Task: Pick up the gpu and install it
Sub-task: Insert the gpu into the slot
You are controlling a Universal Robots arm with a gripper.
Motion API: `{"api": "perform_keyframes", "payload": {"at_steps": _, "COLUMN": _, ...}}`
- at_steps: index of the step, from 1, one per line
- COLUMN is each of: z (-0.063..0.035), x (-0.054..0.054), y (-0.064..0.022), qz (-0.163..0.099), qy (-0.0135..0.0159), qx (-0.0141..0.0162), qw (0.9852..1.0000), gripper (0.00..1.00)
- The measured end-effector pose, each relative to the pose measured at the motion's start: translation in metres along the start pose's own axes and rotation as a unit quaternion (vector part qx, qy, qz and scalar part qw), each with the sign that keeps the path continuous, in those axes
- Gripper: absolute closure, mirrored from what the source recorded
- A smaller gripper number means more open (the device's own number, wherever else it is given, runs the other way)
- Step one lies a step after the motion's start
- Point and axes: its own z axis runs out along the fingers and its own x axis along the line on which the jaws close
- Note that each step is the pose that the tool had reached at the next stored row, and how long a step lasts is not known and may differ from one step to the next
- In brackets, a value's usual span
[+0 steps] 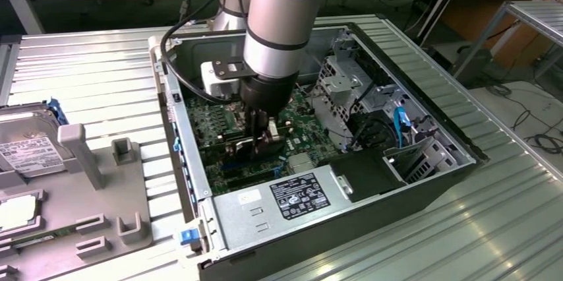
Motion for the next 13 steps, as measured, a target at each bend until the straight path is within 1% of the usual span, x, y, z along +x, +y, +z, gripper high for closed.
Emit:
{"api": "perform_keyframes", "payload": {"at_steps": 5, "z": -0.0113, "x": 0.000, "y": 0.0004, "qz": 0.004, "qy": 0.0001, "qx": -0.0013, "qw": 1.0000, "gripper": 0.47}}
{"api": "perform_keyframes", "payload": {"at_steps": 8, "z": -0.0193, "x": 0.000, "y": 0.0006, "qz": 0.005, "qy": 0.0005, "qx": -0.0016, "qw": 1.0000, "gripper": 0.47}}
{"api": "perform_keyframes", "payload": {"at_steps": 13, "z": -0.0207, "x": 0.000, "y": 0.0007, "qz": 0.005, "qy": 0.0005, "qx": -0.0015, "qw": 1.0000, "gripper": 0.49}}
